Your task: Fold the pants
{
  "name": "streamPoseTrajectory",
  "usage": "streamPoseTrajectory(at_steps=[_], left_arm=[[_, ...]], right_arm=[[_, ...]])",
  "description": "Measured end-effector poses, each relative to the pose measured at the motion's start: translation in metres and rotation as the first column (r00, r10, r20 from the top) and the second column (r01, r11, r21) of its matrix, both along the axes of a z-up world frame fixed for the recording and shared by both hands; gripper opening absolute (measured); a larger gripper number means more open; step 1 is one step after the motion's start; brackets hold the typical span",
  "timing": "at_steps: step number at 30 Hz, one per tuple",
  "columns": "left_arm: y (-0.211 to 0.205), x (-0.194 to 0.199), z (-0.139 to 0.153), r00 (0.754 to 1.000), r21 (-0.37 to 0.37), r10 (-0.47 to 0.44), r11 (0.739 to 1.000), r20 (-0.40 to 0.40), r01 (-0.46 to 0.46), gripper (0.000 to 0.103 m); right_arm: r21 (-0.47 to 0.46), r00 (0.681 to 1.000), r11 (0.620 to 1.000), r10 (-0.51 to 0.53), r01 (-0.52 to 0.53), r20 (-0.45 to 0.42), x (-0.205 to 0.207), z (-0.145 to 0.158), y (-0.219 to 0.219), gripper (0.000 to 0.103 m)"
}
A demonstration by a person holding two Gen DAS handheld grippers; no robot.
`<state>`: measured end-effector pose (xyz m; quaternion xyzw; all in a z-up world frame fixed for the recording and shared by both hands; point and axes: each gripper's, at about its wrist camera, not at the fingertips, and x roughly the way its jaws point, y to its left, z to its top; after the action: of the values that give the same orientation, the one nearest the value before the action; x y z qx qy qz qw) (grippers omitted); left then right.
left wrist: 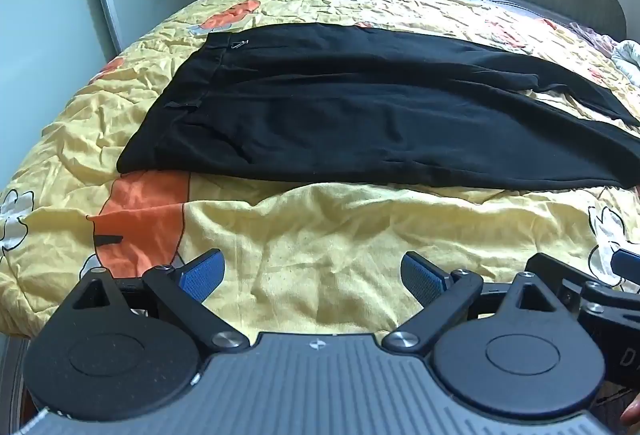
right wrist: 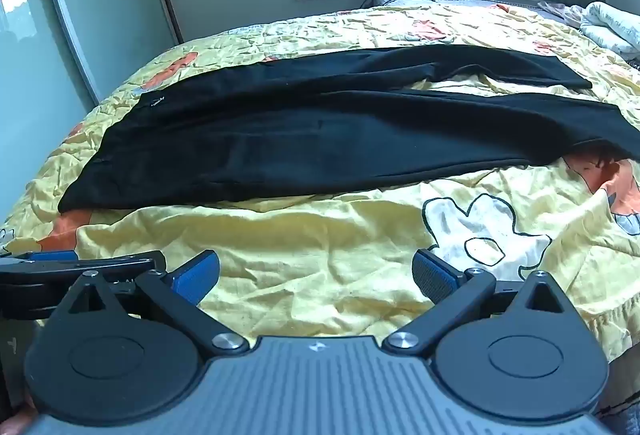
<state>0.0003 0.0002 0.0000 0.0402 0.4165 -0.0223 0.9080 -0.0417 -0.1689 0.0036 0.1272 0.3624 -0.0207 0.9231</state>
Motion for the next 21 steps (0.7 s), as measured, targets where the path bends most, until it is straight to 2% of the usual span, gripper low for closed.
streamPoseTrajectory(at_steps=[1, 21], left_arm=[[0.0, 0.0001, 0.0, 1.0, -0.003, -0.001, 1.0, -0.003, 0.001, 0.096], [-0.0007, -0.0043, -0.0057, 1.0, 0.014, -0.01, 1.0, 0.017, 0.009, 0.096]], right_arm=[[0.029, 1.0, 1.0, 0.001, 0.0, -0.012, 0.0002, -0.0008, -0.0008, 0.103], [0.003, 1.0, 1.0, 0.011, -0.011, -0.003, -0.0012, -0.0039, 0.0012, 0.103]])
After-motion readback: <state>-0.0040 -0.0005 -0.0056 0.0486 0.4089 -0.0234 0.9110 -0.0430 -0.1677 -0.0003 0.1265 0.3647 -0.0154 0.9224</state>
